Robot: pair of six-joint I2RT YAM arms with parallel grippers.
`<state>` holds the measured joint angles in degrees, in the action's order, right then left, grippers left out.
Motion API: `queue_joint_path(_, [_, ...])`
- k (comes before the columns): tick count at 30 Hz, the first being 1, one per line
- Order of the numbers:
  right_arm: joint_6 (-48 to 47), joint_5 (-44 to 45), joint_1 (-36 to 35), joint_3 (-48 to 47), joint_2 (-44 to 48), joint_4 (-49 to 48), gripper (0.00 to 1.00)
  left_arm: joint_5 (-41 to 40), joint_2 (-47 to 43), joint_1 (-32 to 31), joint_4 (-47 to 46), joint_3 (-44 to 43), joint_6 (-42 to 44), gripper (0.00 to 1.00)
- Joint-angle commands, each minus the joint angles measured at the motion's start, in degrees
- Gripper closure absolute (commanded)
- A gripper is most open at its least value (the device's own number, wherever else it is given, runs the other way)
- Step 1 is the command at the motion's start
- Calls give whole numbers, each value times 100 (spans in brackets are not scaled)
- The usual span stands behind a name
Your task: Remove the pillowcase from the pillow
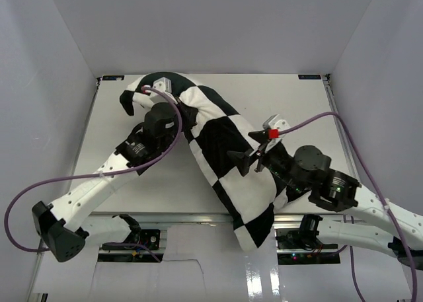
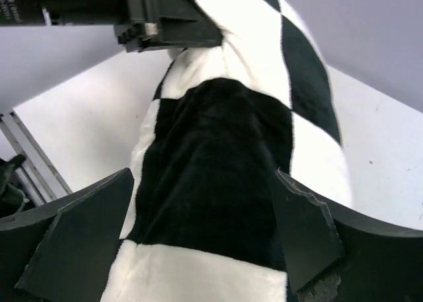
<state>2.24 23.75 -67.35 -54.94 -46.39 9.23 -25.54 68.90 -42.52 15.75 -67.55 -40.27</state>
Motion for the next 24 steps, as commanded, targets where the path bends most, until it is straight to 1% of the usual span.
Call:
queue_joint_path(1, [-197, -134, -15, -516, 131, 147, 10, 276, -1008, -19, -783, -154, -507, 100])
queue_joint_path(2, [-198, 40, -15, -631, 9, 453, 10, 608, -1150, -19, -1062, 73, -708, 100])
queue_joint_path(4, [-189, 130, -15, -737, -37, 562, 10, 918, -1493, -19, -1363, 294, -929, 100])
queue_joint_path(5, [-189, 121, -15, -729, -19, 536, 10, 980, -1555, -28, -1355, 338, -1130, 100])
queue_joint_path(7, [-189, -106, -15, -720, 25, 536, 10, 929, -1643, -37, -1320, 374, -1141, 100])
queue_joint_path(8, [-198, -238, -15, -746, 51, 570, 10, 806, -1669, -37, -1224, 365, -1123, 100])
queue_joint_path(9, [-189, -517, -15, -755, 60, 597, 10, 422, -1661, -37, -1171, 348, -1088, 100])
queue_joint_path(11, [-426, -800, -15, -851, -36, 728, 10, -36, -1521, -37, -987, 278, -1044, 100])
queue_joint_path(12, [-470, -1080, -15, -895, -115, 772, 10, -456, -1433, -37, -934, 190, -1035, 100])
queue_joint_path(13, [-505, -1196, -15, -931, -307, 799, 10, -635, -1337, -37, -916, 137, -1009, 100])
queue_joint_path(15, [-645, -1581, -23, -957, -519, 712, 10, -1091, -968, -37, -916, -55, -878, 100])
queue_joint_path(17, [-890, -1619, -24, -940, -897, 589, 10, -1312, -556, -37, -811, -205, -798, 100])
queue_joint_path(20, [-1146, -1032, -32, -844, -1389, 273, 10, -1480, -273, -28, -670, -391, -824, 100])
queue_joint_path(22, [-1567, 1, -24, -677, -1714, -96, 10, -1550, -185, -28, -722, -338, -842, 100])
queue_joint_path(24, [-1717, 672, -15, -562, -1934, -299, 10, -1594, -210, -28, -757, -277, -842, 100])
